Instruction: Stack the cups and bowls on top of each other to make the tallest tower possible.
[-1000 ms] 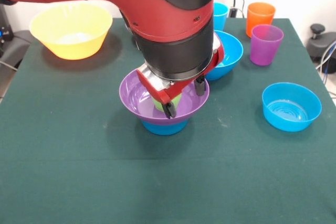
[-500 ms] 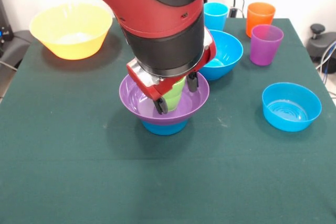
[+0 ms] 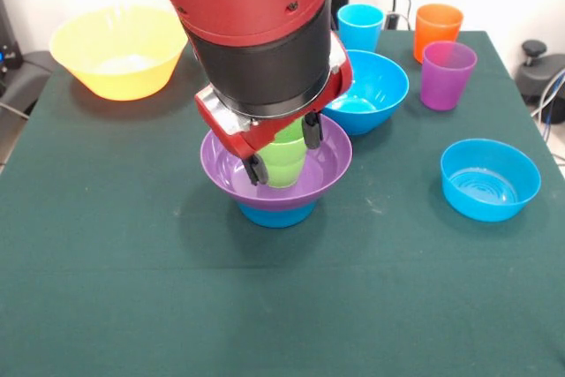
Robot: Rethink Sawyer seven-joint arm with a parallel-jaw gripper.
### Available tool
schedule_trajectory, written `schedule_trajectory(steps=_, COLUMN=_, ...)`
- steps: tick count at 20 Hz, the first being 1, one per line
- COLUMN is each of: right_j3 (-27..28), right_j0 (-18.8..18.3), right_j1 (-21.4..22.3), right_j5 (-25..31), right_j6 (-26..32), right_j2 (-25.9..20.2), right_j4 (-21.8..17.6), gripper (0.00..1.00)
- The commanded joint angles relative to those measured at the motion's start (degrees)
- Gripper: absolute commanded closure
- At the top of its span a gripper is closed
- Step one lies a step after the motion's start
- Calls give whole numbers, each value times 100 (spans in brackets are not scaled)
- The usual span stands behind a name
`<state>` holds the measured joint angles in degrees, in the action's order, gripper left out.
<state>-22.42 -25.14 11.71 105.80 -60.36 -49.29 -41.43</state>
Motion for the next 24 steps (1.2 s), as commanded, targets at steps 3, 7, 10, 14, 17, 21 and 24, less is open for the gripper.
schedule_trajectory(steps=3, right_j3=-41, right_j0=26, right_j1=251, right_j5=679, right_j6=2440, right_j2=-201, right_j4=-586, gripper=0)
schedule_trajectory(steps=7, right_j3=61, right_j0=4, right_j1=321, right_j5=991, right_j6=2711, right_j2=-248, right_j4=-772, gripper=0)
schedule_trajectory(steps=10, right_j3=85, right_j0=-38, right_j1=372, right_j5=1118, right_j6=2825, right_j2=-287, right_j4=-806, gripper=0)
schedule_trajectory(steps=14, right_j3=193, right_j0=-46, right_j1=432, right_j5=1307, right_j6=3009, right_j2=-372, right_j4=-1039, gripper=0)
schedule_trajectory(steps=17, right_j3=246, right_j0=-74, right_j1=505, right_j5=1529, right_j6=3341, right_j2=-414, right_j4=-1307, gripper=0)
schedule_trajectory(steps=21, right_j3=313, right_j0=-95, right_j1=578, right_j5=1753, right_j6=3808, right_j2=-451, right_j4=-1752, gripper=0)
schedule_trajectory(steps=24, right_j3=306, right_j0=-105, right_j1=642, right_j5=1908, right_j6=4230, right_j2=-443, right_j4=-2104, gripper=0)
